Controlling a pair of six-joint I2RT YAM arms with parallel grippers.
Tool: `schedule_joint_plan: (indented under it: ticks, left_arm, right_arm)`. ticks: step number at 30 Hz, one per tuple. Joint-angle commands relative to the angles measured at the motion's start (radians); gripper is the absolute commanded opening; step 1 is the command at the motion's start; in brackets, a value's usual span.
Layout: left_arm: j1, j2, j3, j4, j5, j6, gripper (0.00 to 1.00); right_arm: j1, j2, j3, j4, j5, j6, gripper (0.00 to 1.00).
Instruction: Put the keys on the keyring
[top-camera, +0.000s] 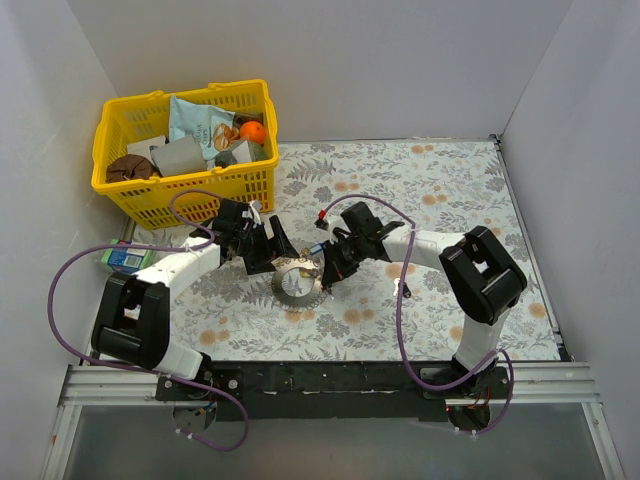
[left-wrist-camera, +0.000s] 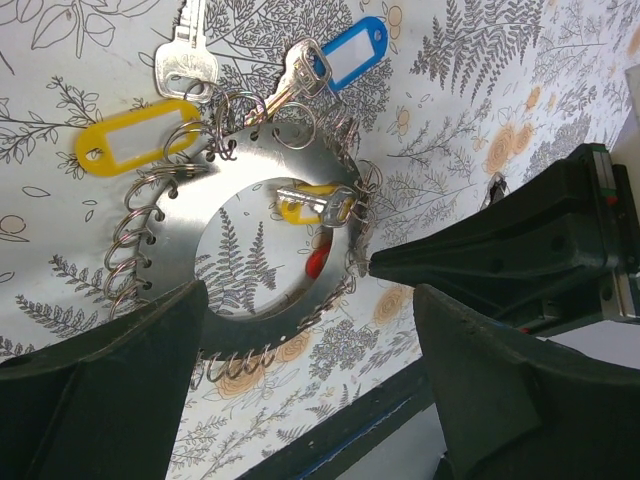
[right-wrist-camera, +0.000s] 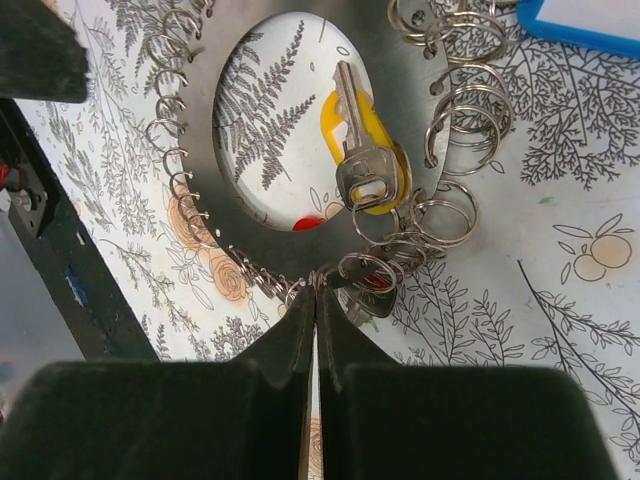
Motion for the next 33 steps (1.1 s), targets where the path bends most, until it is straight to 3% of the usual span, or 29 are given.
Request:
schedule_joint_plan:
  ticks: [1, 19, 26, 33]
  left_arm:
    - [-0.002, 0.007, 0.004, 0.006, 0.019, 0.015, 0.84]
    - [-0.002, 0.015, 0.009, 0.006, 0.023, 0.020, 0.84]
    - [-0.002, 0.018, 0.012, 0.006, 0.023, 0.020, 0.84]
    - [-0.002, 0.016, 0.010, 0.008, 0.025, 0.020, 0.84]
  right_arm:
    - [0.002, -0.062, -0.008, 0.003, -0.052, -0.032, 0.06]
    - [0.002, -0.033, -0.011, -0.025, -0.048, -0.058, 0.24]
    - [0.002, -0.022, 0.004, -0.045, -0.018, -0.075, 0.40]
    - [0.002, 0.010, 0.012, -0.062, -0.012, -0.074, 0.43]
